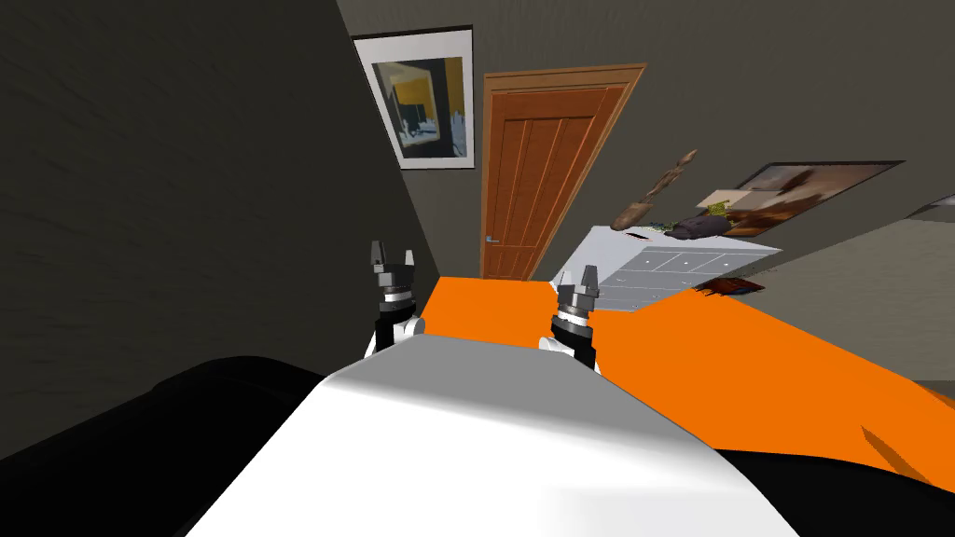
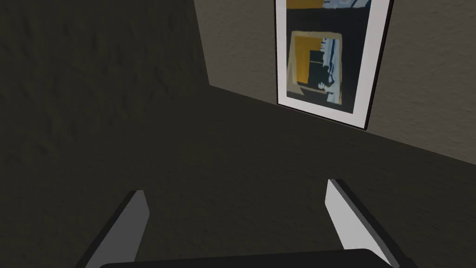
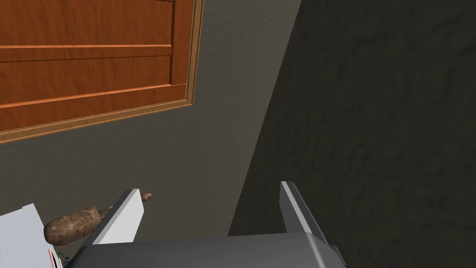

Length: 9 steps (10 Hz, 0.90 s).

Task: Pull the door open

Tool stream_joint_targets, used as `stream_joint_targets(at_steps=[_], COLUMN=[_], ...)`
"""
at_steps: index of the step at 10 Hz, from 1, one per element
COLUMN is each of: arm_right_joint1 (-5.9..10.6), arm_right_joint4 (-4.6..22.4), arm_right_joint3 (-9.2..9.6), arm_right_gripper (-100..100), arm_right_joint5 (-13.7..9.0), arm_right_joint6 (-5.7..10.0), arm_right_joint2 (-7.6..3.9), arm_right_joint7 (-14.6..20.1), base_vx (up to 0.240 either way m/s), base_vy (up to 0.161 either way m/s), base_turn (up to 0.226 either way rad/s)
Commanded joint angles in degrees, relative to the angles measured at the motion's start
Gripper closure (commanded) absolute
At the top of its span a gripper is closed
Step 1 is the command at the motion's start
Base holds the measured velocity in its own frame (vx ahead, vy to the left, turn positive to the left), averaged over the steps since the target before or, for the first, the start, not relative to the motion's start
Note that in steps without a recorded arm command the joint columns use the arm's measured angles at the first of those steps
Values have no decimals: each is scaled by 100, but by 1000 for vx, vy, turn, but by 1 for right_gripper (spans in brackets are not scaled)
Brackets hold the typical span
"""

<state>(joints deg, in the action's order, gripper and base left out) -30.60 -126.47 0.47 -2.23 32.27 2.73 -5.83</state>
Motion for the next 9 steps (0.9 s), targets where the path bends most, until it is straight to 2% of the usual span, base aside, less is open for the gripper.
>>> stream_joint_targets(at_steps=[1,3,9], arm_right_joint1=[48,92,286], arm_right_joint4=[189,363,1126], arm_right_joint3=[5,9,28], arm_right_gripper=[-100,-100,-100], arm_right_joint5=[-52,-100,-309], arm_right_joint6=[35,68,210], arm_right_joint2=[-107,-195,-489], arm_right_joint7=[8,16,50], base_vx=[60,168,159], base_vy=[26,37,29], base_turn=[58,48,52])
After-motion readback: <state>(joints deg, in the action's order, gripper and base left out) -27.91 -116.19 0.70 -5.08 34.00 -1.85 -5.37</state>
